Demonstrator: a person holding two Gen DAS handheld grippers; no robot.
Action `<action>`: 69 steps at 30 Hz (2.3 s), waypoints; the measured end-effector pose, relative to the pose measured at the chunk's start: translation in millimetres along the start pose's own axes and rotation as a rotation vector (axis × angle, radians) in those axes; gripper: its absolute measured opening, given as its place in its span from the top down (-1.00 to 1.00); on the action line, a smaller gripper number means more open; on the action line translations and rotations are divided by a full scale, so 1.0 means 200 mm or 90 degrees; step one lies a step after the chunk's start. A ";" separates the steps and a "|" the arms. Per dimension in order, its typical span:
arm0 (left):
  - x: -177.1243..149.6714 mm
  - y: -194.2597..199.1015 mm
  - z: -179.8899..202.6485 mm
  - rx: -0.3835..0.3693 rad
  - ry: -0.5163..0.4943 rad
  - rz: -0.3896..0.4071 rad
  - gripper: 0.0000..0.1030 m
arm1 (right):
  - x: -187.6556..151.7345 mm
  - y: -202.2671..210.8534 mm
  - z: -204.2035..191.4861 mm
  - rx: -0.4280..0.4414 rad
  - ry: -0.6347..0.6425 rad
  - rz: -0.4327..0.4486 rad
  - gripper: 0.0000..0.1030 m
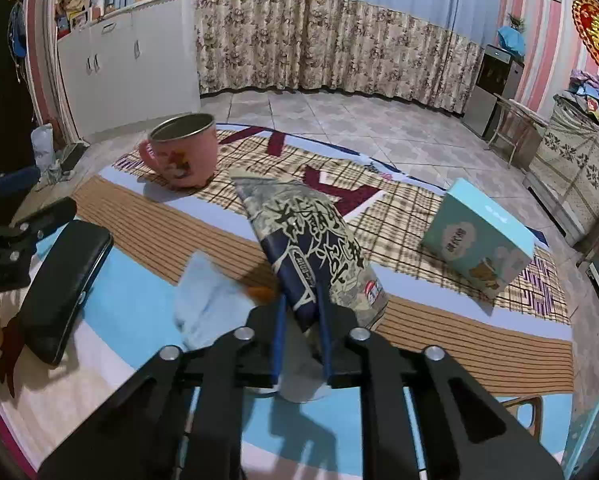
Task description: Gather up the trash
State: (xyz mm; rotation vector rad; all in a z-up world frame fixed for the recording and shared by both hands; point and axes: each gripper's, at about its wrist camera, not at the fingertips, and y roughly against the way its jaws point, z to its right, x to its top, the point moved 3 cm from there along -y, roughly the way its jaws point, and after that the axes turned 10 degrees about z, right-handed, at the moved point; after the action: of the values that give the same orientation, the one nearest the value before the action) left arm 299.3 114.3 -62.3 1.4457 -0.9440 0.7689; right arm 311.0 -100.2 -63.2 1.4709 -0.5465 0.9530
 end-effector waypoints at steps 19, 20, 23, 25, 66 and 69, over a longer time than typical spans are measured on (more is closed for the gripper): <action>-0.02 0.00 0.69 -0.145 -0.027 -0.021 -0.89 | -0.18 0.31 0.58 -0.075 -0.070 0.024 0.93; -0.03 -0.01 0.69 -0.145 -0.031 -0.019 -0.89 | -0.20 0.32 0.61 -0.077 -0.074 0.023 0.93; -0.03 -0.09 0.71 -0.177 -0.019 -0.039 -0.89 | -0.24 0.34 0.66 -0.081 -0.083 0.021 0.93; -0.04 -0.13 0.71 -0.206 -0.004 -0.059 -0.89 | -0.25 0.36 0.70 -0.084 -0.086 0.024 0.93; -0.20 -0.08 0.87 -0.363 -0.147 -0.136 -0.89 | -0.48 0.46 0.85 -0.070 -0.165 0.040 0.93; -0.26 -0.04 0.88 -0.343 -0.161 -0.144 -0.88 | -0.50 0.46 0.83 -0.064 -0.170 0.041 0.93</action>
State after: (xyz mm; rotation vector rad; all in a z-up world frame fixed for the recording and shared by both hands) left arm 272.2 -54.4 -128.4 1.1548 -1.0572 0.1422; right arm 221.2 -295.8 -77.9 1.5068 -0.8286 0.7710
